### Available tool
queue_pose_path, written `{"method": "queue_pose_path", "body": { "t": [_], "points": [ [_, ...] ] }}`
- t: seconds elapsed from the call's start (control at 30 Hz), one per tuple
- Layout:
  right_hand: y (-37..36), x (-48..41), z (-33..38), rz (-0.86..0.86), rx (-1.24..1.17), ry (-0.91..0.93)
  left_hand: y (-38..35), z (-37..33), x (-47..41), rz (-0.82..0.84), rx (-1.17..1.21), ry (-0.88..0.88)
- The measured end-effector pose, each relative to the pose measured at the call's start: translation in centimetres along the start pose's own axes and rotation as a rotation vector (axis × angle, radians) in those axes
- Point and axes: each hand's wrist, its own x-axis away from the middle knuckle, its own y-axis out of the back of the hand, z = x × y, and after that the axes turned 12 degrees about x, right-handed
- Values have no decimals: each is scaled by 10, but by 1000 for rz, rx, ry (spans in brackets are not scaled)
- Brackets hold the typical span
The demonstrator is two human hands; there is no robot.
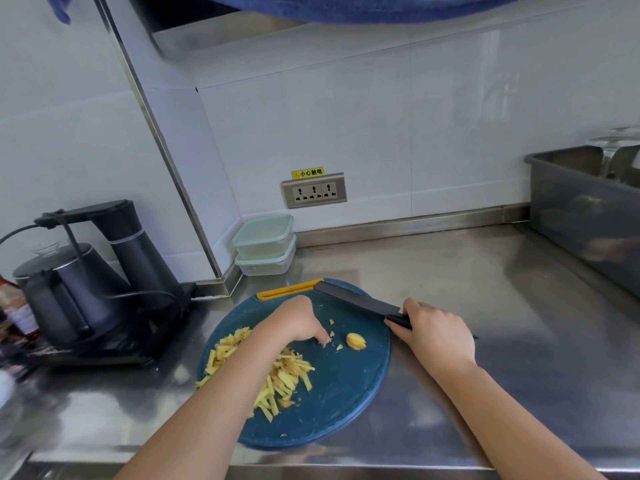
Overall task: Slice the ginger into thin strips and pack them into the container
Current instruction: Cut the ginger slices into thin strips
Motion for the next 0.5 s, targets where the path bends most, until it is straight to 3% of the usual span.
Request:
{"method": "queue_pose_path", "body": {
  "t": [0.1,0.27,0.5],
  "points": [
    [1,1,0,2,4,3,2,-4,5,34,116,8],
    [3,2,0,28,-3,5,-17,-9,14,87,651,0],
    [9,3,0,59,16,27,-47,-4,29,-133,975,20]
  ]
}}
